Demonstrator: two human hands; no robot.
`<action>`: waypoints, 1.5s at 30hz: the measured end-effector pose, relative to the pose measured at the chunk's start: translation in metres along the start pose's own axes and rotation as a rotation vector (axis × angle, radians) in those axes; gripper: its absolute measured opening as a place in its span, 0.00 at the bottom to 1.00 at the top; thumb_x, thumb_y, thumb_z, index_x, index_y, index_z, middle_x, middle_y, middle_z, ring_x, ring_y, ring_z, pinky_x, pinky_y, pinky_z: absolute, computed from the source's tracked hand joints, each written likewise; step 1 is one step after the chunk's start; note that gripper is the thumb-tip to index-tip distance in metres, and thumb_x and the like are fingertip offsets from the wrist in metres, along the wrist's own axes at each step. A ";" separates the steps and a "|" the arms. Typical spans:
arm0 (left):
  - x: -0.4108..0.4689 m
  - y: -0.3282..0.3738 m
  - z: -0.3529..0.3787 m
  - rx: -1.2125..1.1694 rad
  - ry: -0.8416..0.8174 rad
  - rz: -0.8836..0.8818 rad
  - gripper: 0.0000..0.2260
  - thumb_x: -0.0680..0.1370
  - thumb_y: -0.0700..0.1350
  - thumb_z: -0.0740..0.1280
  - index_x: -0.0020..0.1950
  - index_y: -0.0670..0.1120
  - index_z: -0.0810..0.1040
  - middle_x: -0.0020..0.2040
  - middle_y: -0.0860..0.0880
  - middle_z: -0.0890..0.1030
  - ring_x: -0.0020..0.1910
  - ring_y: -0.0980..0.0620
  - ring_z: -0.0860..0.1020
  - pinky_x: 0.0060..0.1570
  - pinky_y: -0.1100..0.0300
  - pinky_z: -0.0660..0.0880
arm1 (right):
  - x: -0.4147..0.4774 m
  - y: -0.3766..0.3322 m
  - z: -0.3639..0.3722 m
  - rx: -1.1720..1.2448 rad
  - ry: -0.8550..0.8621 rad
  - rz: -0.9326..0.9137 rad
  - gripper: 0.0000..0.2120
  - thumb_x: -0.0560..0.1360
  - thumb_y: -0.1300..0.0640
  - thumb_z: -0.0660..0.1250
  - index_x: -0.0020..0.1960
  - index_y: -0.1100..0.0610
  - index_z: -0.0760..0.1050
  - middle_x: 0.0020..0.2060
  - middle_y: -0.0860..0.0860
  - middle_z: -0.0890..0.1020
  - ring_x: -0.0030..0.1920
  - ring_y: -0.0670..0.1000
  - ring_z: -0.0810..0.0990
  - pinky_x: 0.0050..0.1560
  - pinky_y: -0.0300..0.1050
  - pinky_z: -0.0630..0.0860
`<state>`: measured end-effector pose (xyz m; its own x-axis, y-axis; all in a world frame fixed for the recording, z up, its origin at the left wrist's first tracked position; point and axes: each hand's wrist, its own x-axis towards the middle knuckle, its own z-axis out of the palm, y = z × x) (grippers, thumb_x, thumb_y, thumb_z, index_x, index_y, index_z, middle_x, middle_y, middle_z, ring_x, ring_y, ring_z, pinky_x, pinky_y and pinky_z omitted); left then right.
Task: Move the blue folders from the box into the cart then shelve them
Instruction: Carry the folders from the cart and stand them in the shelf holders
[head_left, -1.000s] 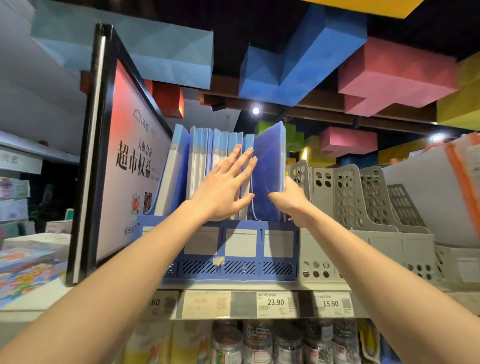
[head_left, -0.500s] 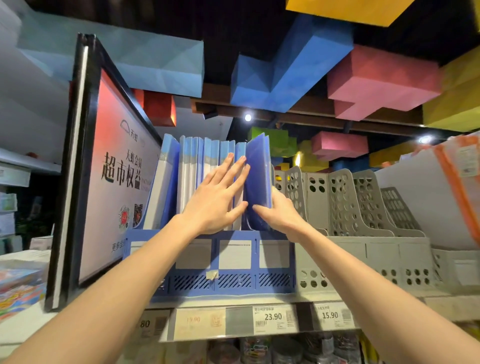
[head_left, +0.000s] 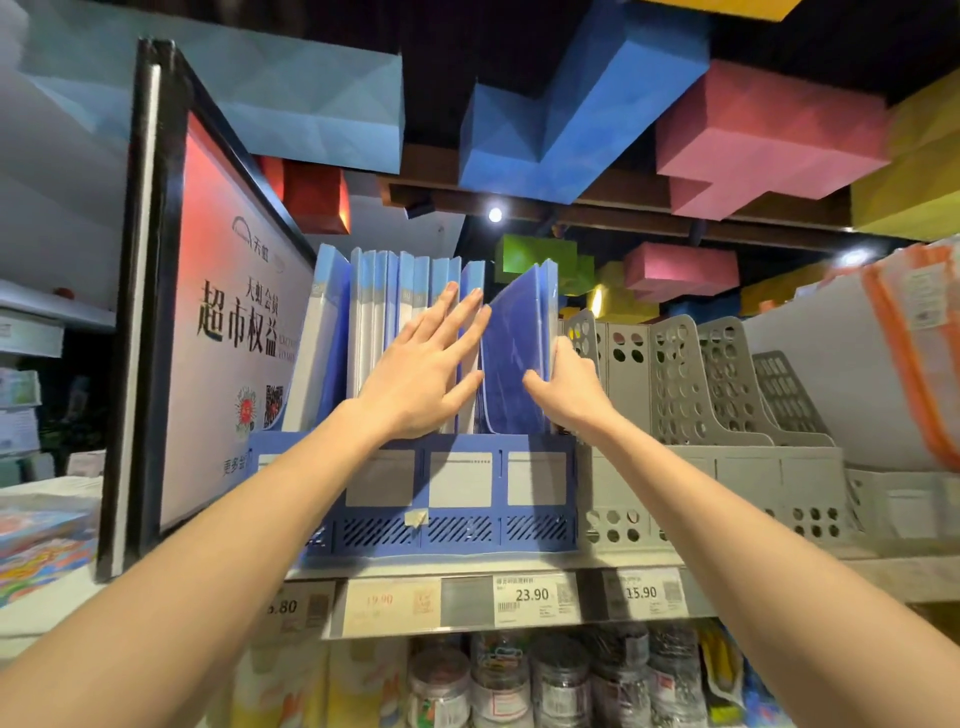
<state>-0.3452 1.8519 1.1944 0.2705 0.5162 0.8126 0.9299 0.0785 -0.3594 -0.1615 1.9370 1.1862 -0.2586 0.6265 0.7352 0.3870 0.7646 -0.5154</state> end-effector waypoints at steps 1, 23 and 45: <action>0.000 0.000 0.000 0.014 0.002 0.001 0.31 0.84 0.59 0.53 0.83 0.52 0.43 0.82 0.53 0.39 0.80 0.53 0.33 0.78 0.49 0.45 | 0.000 -0.001 0.000 0.008 0.030 0.032 0.09 0.80 0.58 0.61 0.58 0.59 0.65 0.58 0.59 0.73 0.52 0.56 0.73 0.46 0.49 0.71; -0.002 0.006 -0.008 0.102 -0.049 -0.043 0.32 0.85 0.58 0.53 0.83 0.50 0.42 0.82 0.51 0.37 0.79 0.51 0.32 0.79 0.52 0.44 | -0.015 -0.016 0.011 -0.107 0.224 0.062 0.16 0.80 0.65 0.61 0.66 0.65 0.62 0.57 0.63 0.79 0.58 0.64 0.79 0.45 0.51 0.71; -0.123 0.021 -0.085 -0.539 0.370 -0.536 0.08 0.80 0.47 0.64 0.49 0.47 0.82 0.39 0.51 0.85 0.35 0.51 0.84 0.31 0.48 0.82 | -0.093 -0.085 0.049 0.489 0.105 -0.447 0.05 0.77 0.57 0.66 0.43 0.56 0.75 0.31 0.44 0.77 0.32 0.38 0.75 0.35 0.29 0.68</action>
<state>-0.3377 1.7178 1.1258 -0.2644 0.2050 0.9424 0.9220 -0.2329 0.3093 -0.2138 1.8216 1.1398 -0.2039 0.2343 0.9505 -0.1899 0.9430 -0.2732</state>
